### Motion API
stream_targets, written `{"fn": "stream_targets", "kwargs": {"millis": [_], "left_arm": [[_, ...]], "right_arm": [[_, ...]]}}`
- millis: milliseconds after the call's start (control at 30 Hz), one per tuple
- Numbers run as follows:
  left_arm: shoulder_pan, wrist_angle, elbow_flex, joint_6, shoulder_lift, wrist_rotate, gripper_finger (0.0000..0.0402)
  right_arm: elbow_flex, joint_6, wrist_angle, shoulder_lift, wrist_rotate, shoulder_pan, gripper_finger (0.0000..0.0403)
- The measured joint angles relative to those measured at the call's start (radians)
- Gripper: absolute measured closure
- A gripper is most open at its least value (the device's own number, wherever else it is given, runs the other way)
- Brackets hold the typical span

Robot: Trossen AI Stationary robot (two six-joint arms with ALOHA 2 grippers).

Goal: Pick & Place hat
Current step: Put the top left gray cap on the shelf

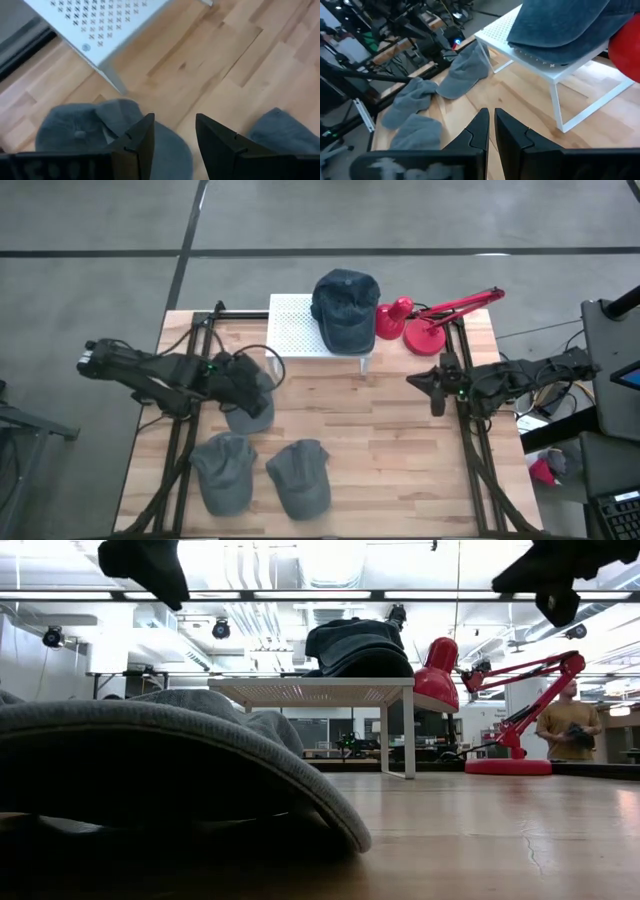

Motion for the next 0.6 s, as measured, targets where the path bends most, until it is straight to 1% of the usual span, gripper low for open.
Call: {"fn": "stream_targets", "kwargs": {"millis": [100,300,500,600], "left_arm": [[-0.015,-0.051,0.054,-0.071,0.047,0.014,0.0259],[-0.020,-0.171,0.126,-0.272,0.124,0.063,0.0259],[-0.021,-0.309,0.141,-0.519,0.174,0.140,0.0259],[-0.021,-0.399,0.134,-0.633,0.194,0.150,0.0259]], "right_arm": [[-0.037,-0.002,0.000,-0.054,-0.014,0.000,0.0376],[-0.117,0.002,0.035,-0.132,-0.016,0.000,0.0376],[-0.185,0.000,0.105,-0.172,-0.018,0.000,0.0376],[-0.219,0.002,0.130,-0.180,-0.020,0.000,0.0376]]}}
